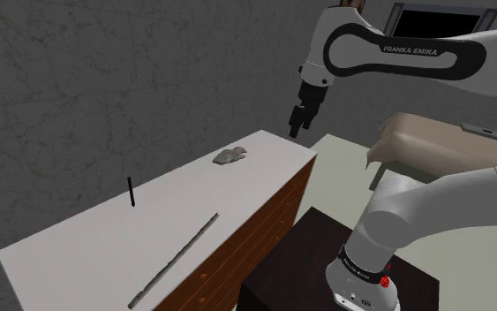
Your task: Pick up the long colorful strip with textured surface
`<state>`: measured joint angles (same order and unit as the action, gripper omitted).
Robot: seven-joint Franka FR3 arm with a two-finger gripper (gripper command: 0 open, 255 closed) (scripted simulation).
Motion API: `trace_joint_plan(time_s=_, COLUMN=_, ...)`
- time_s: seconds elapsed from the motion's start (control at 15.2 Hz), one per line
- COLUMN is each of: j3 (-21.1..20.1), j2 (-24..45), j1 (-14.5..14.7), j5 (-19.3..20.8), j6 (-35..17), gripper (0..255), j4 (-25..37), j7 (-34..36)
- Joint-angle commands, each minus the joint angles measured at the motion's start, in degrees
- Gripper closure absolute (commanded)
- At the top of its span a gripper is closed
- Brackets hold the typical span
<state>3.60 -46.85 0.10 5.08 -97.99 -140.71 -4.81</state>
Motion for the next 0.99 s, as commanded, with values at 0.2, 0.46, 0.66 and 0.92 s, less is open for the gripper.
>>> trace_joint_plan(time_s=0.2, j3=-3.0, j2=0.0, j1=-0.5, j5=-3.1, j6=-2.6, gripper=0, j4=-4.1, j7=7.6)
trace_joint_plan(time_s=0.46, j3=-7.3, j2=1.4, j1=-0.7, j5=-7.8, j6=-6.9, gripper=0, j4=-8.5, j7=17.6)
trace_joint_plan(time_s=0.66, j3=-10.7, j2=3.7, j1=-0.5, j5=-11.6, j6=-10.8, gripper=0, j4=-10.9, j7=25.0)
trace_joint_plan(time_s=0.92, j3=-15.2, j2=8.4, j1=0.0, j5=-16.7, j6=-16.8, gripper=0, j4=-12.9, j7=34.6)
